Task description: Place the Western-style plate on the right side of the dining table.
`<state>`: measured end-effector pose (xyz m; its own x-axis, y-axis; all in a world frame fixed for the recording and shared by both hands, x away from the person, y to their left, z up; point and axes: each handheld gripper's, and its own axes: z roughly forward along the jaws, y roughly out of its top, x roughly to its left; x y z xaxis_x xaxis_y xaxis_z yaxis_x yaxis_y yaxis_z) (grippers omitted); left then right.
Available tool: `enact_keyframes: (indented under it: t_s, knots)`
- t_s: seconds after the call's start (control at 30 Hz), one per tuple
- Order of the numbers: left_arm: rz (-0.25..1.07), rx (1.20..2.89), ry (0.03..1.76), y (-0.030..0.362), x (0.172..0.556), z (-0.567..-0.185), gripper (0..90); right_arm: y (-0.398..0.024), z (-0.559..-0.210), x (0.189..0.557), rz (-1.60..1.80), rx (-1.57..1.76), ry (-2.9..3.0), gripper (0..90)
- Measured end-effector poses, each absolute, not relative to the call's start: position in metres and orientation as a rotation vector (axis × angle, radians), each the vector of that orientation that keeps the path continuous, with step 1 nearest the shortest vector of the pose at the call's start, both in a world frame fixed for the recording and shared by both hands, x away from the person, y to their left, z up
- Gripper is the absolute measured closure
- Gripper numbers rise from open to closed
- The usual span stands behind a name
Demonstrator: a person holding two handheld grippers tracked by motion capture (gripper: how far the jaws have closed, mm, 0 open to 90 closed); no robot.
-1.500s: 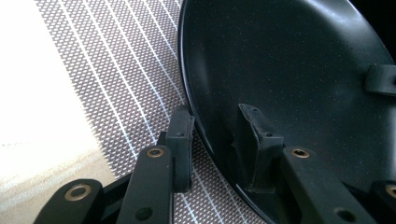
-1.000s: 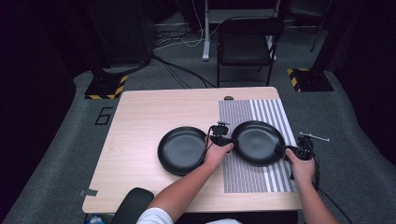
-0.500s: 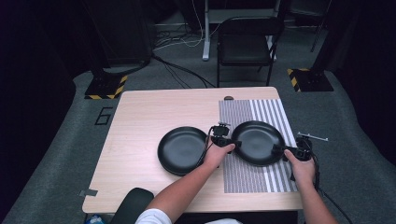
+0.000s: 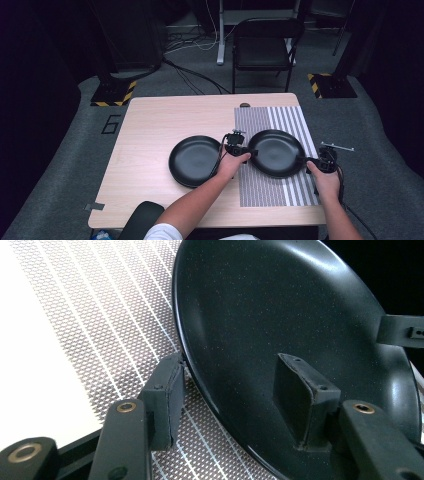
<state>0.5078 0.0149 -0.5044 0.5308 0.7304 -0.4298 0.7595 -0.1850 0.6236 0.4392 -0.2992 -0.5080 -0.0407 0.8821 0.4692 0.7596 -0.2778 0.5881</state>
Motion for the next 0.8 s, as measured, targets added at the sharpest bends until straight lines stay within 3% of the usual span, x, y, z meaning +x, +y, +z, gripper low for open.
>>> enact_keyframes:
  t_s: [0.8]
  knots:
    - [0.028, 1.872, 1.183, 0.053, 0.504, -0.481, 45.4, -0.291, -0.466, 0.427, 1.225, 1.892, 1.777, 57.3]
